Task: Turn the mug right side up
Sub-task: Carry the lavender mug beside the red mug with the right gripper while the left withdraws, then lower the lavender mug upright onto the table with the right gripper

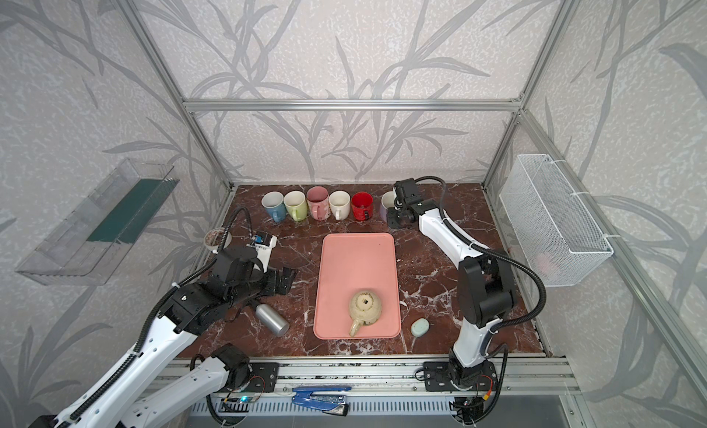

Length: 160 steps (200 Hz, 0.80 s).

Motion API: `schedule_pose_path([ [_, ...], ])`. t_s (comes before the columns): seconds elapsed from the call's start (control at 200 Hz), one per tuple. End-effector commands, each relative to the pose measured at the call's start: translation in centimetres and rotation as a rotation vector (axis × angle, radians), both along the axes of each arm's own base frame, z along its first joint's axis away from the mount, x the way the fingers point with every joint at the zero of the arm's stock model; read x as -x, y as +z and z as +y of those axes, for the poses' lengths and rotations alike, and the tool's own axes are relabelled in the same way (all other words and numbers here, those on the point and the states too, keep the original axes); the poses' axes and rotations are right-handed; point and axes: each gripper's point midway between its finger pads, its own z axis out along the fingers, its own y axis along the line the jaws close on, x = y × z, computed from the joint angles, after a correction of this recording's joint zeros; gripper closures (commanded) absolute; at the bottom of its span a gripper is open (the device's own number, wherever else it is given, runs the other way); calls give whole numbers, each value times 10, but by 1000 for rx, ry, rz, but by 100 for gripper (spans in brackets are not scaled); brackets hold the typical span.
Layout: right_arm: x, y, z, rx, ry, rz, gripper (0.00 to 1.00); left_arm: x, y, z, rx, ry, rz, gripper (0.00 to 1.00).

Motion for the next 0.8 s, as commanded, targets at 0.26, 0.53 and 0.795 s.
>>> schedule_pose_path([
  [0.26, -49, 5, 2, 60, -5, -53, 100, 3, -9, 4, -37, -6, 23, 1],
  [0.53, -73, -12, 9, 77, -7, -30, 100, 2, -14, 3, -43, -9, 39, 1],
  [0.795, -86, -24, 14, 63, -10, -12, 100, 2, -15, 2, -42, -13, 45, 1],
])
